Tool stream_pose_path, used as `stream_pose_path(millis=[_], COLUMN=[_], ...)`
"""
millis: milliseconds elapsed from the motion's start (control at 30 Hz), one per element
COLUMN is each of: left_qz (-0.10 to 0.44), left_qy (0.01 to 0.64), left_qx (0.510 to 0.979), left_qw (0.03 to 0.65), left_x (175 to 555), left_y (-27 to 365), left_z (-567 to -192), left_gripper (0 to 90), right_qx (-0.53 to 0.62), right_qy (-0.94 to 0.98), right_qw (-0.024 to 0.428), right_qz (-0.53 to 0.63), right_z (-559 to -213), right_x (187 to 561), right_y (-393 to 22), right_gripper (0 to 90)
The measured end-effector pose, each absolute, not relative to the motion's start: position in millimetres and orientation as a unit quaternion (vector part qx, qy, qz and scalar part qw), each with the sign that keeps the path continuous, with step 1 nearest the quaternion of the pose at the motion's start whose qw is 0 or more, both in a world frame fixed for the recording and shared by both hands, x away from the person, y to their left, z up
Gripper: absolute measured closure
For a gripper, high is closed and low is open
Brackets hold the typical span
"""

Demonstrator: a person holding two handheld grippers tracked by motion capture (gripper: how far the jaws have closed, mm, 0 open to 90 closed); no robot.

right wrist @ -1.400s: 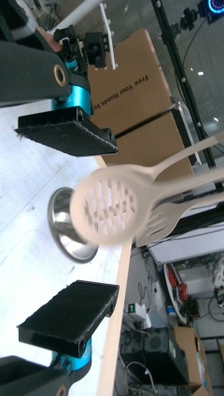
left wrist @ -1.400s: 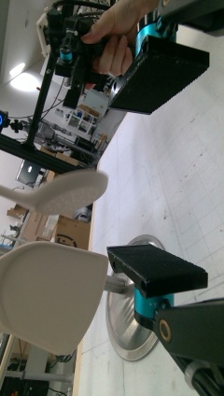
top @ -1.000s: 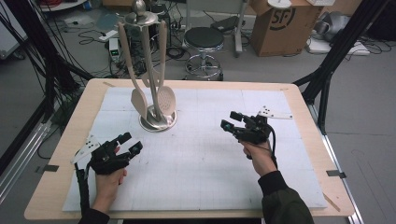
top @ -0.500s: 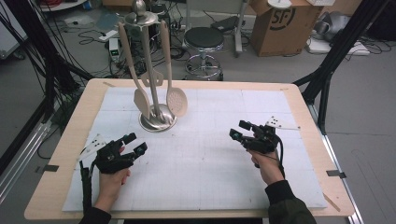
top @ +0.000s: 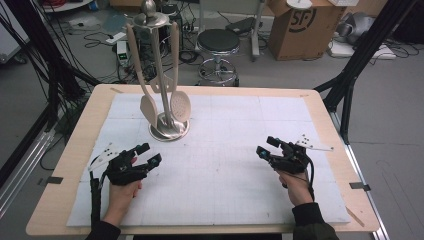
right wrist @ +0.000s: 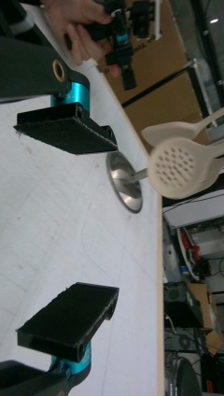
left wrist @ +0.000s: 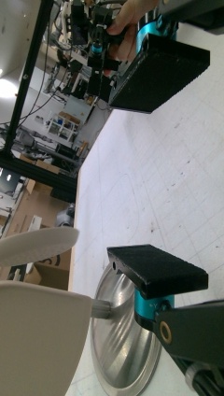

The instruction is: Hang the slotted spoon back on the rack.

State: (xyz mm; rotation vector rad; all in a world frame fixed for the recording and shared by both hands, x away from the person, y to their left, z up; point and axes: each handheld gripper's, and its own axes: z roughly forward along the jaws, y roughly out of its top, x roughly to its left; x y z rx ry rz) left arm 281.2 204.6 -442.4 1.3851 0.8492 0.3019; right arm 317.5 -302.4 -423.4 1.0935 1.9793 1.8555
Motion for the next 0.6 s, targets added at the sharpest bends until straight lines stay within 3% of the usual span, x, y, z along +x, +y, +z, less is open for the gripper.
stream_pose_path(millis=[600], left_qz=[0.122], left_qy=[0.376], left_qx=[0.629], left_qw=[0.669], left_x=[283.9], left_y=[201.3], left_z=[-444.7], left_gripper=[24.1], right_qx=[0.389], right_qy=[0.685], right_qw=[0.107], right_qz=[0.607], right_z=[-430.9], right_x=[318.2], right_y=[-302.8], right_gripper=[24.0])
